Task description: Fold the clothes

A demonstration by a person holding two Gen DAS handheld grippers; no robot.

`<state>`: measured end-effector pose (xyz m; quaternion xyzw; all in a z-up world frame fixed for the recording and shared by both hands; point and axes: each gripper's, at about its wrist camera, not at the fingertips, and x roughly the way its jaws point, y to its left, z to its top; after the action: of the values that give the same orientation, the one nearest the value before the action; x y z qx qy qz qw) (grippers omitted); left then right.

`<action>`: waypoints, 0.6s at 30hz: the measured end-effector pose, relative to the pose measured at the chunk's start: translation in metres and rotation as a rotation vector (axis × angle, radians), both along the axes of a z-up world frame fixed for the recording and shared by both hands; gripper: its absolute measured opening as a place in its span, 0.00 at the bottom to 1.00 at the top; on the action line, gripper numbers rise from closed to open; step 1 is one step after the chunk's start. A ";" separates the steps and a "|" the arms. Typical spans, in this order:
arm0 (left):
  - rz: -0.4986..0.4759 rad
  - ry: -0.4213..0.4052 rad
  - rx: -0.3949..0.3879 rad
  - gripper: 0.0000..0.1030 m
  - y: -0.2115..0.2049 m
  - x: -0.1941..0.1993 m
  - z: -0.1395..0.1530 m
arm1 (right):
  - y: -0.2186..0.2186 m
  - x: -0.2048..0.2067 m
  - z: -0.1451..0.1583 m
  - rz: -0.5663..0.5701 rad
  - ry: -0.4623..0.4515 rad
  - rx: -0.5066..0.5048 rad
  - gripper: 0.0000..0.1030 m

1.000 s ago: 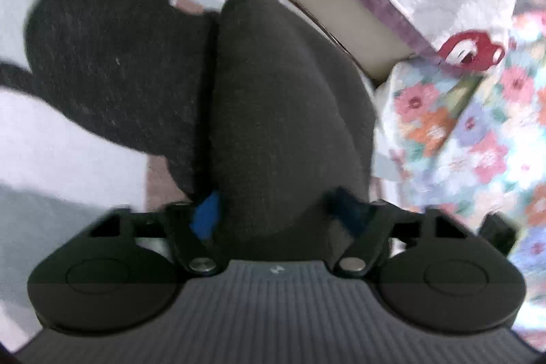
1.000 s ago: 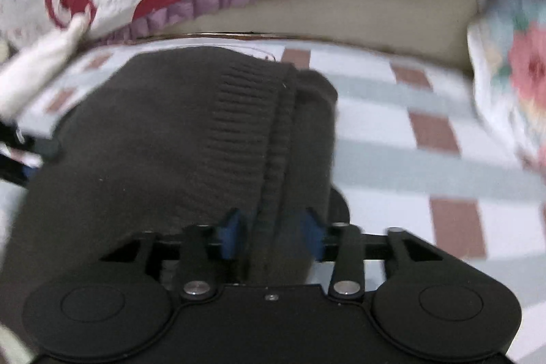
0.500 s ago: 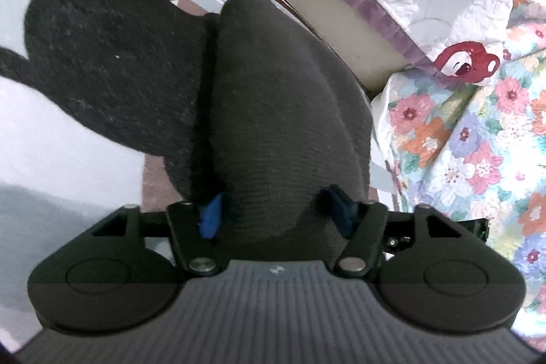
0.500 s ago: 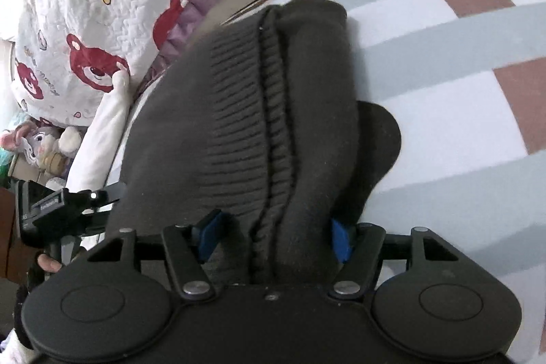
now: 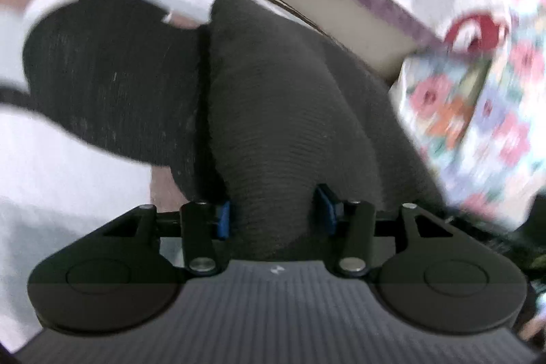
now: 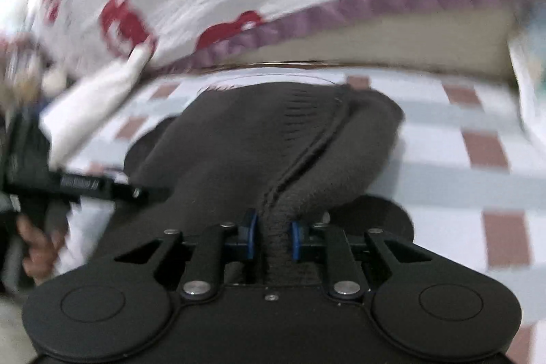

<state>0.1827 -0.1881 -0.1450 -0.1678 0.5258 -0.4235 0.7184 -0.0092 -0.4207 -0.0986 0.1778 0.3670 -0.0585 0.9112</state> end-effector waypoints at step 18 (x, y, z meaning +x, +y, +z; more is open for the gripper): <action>-0.072 -0.175 0.056 0.39 -0.019 -0.015 0.009 | -0.022 -0.012 -0.039 -0.085 -0.061 0.157 0.26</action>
<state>0.1675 -0.2070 -0.1360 -0.0908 0.4783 -0.4471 0.7504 -0.0210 -0.4425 -0.1374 0.2660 0.3345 -0.0628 0.9019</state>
